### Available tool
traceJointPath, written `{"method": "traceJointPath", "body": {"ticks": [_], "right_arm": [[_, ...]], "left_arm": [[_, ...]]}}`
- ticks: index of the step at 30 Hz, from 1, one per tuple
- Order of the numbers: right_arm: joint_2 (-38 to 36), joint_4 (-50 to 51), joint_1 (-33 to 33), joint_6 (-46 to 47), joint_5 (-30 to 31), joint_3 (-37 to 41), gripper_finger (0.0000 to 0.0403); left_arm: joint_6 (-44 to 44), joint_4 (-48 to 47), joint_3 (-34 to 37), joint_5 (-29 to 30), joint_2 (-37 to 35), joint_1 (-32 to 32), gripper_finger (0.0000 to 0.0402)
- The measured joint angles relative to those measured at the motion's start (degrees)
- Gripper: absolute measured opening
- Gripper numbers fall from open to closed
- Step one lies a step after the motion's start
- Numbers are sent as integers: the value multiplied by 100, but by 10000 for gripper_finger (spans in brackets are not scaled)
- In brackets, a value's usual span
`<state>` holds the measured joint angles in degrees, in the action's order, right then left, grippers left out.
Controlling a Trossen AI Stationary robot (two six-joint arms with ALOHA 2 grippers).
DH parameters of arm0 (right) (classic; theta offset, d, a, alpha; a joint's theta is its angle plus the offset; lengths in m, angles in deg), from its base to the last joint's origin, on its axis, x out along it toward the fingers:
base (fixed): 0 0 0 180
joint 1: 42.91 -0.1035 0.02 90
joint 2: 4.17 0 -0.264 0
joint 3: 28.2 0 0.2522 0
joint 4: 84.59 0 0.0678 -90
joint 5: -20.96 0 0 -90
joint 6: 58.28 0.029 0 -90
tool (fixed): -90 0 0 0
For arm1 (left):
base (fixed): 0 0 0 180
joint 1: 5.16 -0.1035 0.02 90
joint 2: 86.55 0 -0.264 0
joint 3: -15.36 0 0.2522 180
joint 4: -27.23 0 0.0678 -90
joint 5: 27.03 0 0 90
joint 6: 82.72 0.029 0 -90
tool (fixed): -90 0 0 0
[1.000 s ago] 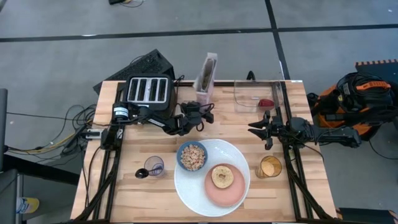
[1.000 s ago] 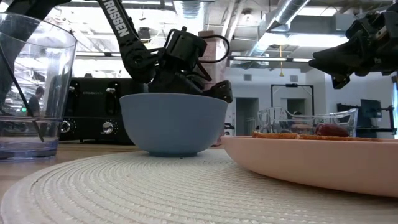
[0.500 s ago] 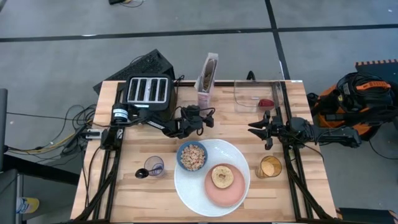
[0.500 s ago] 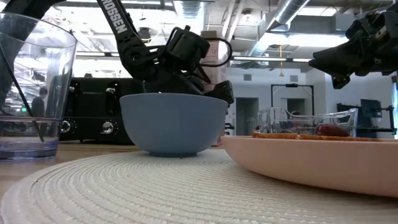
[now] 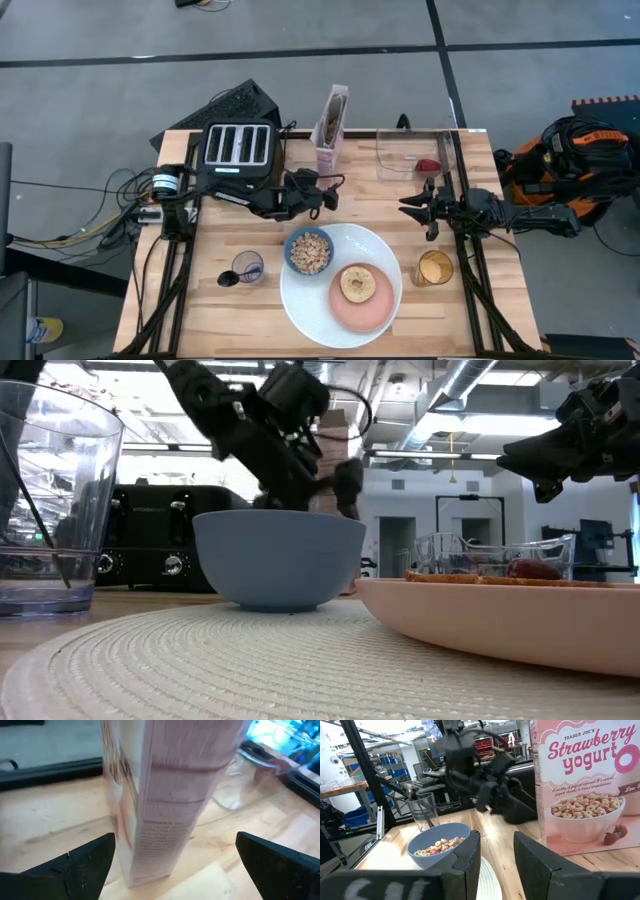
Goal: Arrange a breakfast setting
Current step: Put the black spoon on the bottom left of the white placemat
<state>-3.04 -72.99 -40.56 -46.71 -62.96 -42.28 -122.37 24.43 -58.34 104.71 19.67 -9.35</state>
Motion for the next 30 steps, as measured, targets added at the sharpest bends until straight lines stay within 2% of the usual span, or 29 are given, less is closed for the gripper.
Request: {"method": "traceJointPath", "body": {"ticks": [5, 11, 15, 19, 22, 30], "right_arm": [[-1, 0, 0, 1, -2, 2, 139], [-2, -4, 0, 0, -6, 2, 139], [-2, -1, 0, -1, -2, 1, 139], [0, -2, 0, 2, -4, 2, 139], [-1, -2, 0, -1, -4, 1, 139], [-2, -2, 0, 2, -2, 1, 139]], "left_arm": [[526, -543, 21, -275, -681, 73, 400], [1339, -1224, 24, -1022, -1498, 75, 400], [1882, -1337, 25, -1348, -1997, 38, 400], [2277, -1662, 25, -1961, -2595, 19, 400], [2230, -2330, 25, -2241, -3065, 65, 400], [1110, -4256, 25, -2206, -4051, 545, 400]]}}
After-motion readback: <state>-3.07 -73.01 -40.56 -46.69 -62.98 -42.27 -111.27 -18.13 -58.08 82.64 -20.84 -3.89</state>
